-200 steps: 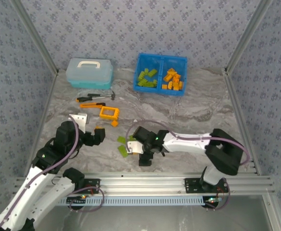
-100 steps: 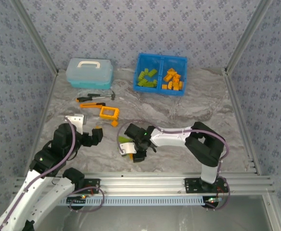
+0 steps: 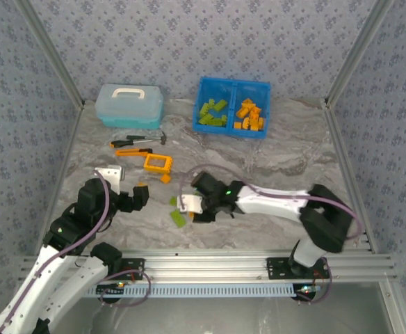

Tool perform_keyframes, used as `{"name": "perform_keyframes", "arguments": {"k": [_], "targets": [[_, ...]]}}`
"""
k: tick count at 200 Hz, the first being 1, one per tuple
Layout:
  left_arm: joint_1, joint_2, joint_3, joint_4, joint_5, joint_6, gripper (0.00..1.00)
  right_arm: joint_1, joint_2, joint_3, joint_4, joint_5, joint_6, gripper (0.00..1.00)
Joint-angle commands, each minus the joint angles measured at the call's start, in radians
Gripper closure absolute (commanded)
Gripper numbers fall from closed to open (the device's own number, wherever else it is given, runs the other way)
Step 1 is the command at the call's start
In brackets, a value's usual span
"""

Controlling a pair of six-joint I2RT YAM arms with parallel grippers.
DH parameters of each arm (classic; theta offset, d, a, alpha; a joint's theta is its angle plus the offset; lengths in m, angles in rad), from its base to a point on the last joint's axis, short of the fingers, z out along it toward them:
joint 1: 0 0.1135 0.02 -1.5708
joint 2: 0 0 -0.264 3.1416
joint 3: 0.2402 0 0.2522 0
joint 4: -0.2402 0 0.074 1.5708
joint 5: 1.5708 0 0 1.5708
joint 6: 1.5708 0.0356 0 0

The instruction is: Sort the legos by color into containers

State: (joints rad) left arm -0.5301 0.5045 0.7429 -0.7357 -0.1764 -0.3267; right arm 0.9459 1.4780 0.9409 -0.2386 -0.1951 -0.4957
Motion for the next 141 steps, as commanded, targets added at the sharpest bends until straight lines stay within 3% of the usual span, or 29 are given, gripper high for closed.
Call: {"name": "perform_keyframes", "arguments": {"k": [1,24,53,88,141], "targets": [[0.002,-0.003,0.000,0.038,-0.003,-0.011,0.01,-0.157,-0.109,-0.022,0.208,0.012,0.265,0.71],[0.001,0.008,-0.002,0.046,0.005,-0.020,0.01,-0.324,-0.073,0.069,0.250,0.179,0.490,0.69],[0.001,0.032,0.005,0.019,0.002,-0.057,0.01,-0.502,0.169,0.434,-0.029,0.363,0.773,0.72],[0.001,0.077,0.023,-0.049,0.008,-0.094,0.01,-0.626,0.478,0.807,-0.196,0.358,0.894,0.72],[0.001,0.099,0.001,-0.062,0.038,-0.215,0.01,-0.673,0.858,1.301,-0.407,0.332,0.915,0.64]]}}
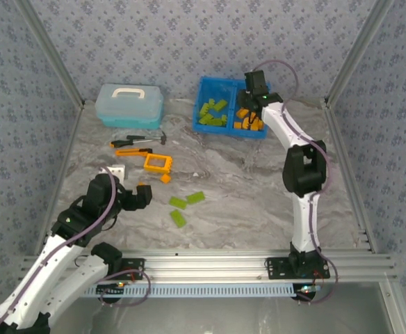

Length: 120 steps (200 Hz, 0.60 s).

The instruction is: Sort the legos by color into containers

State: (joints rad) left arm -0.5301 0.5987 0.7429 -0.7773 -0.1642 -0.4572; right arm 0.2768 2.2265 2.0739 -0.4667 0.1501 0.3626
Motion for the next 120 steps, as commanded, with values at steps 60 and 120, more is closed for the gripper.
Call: {"name": "perform_keyframes", "arguments": {"k": [60,120], "targets": [[-0.001,0.028,-0.039,-0.067,0.081,-0.324,0.03,-0.004,0.101,0.248,-0.251,-0.026,0.032,0.48],[-0.179,0.171,-0.067,-0.036,0.037,-0.629,0.12,0.083,-0.341,-0.357,-0.038,-0.044,0.019,0.33]]}}
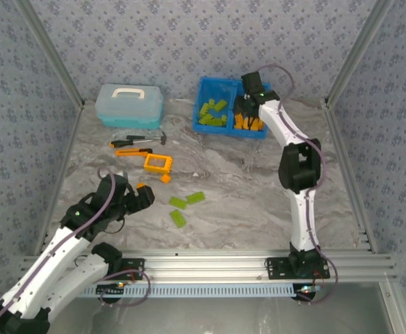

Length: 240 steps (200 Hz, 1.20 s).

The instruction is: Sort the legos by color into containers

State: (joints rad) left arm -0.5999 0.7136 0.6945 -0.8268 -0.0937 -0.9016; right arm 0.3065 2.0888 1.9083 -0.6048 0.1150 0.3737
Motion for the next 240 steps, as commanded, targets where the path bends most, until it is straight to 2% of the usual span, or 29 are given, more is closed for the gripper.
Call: {"name": "perform_keyframes", "arguments": {"k": [1,27,68,127,150,184,240], "targets": [[-0.116,0.060,-0.018,0.015,-0.038,-0.189,0.12,0.055,-0.212,-0.207,0.104,-0.009,0.009,0.32],[-0.275,0.196,-0.018,0.047,-0.128,-0.304,0.13,0.131,-0.422,-0.484,0.150,0.019,0.040,0.18],[-0.358,0.473,0.031,0.133,-0.174,-0.322,0.20,0.275,-0.628,-0.751,0.142,0.137,0.076,0.00],[-0.389,0.765,0.133,0.238,-0.136,-0.233,0.29,0.310,-0.688,-0.801,0.077,0.130,0.072,0.00],[-0.396,0.821,0.139,0.246,-0.140,-0.242,0.38,0.311,-0.699,-0.807,0.070,0.135,0.065,0.00],[-0.396,0.850,0.117,0.203,-0.148,-0.265,0.48,0.312,-0.709,-0.799,0.052,0.151,0.052,0.00],[-0.396,0.816,0.088,0.202,-0.136,-0.272,0.66,0.317,-0.717,-0.785,0.031,0.169,0.073,0.00]]}}
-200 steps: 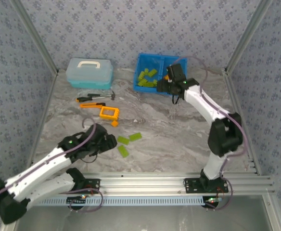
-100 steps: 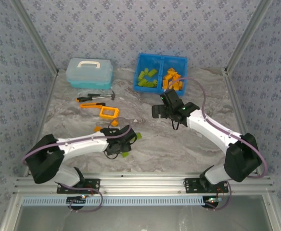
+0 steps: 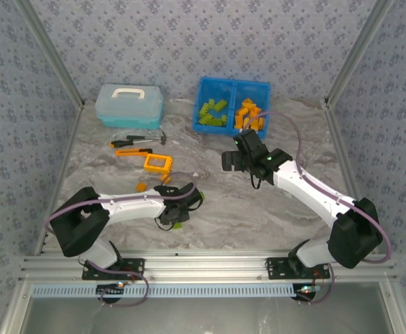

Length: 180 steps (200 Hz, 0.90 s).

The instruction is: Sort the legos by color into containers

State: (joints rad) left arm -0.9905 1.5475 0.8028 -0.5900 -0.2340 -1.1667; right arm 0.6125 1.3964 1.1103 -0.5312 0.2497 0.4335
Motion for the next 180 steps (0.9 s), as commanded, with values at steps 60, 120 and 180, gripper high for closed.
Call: {"name": "perform_keyframes", "arguments": {"k": [60,120,180], "targets": [[0.019,-0.196,0.197,-0.187,-0.145,0.114,0.71,0.031,-0.118,0.018,-0.094,0.070,0.049,0.00],[0.245,0.050,0.594,0.059,-0.196,0.422,0.73,0.049,-0.256,-0.030,-0.126,0.129,0.098,0.00],[0.306,0.666,1.277,0.135,-0.279,0.615,0.74,0.069,-0.356,-0.082,-0.159,0.157,0.167,0.00]]}}
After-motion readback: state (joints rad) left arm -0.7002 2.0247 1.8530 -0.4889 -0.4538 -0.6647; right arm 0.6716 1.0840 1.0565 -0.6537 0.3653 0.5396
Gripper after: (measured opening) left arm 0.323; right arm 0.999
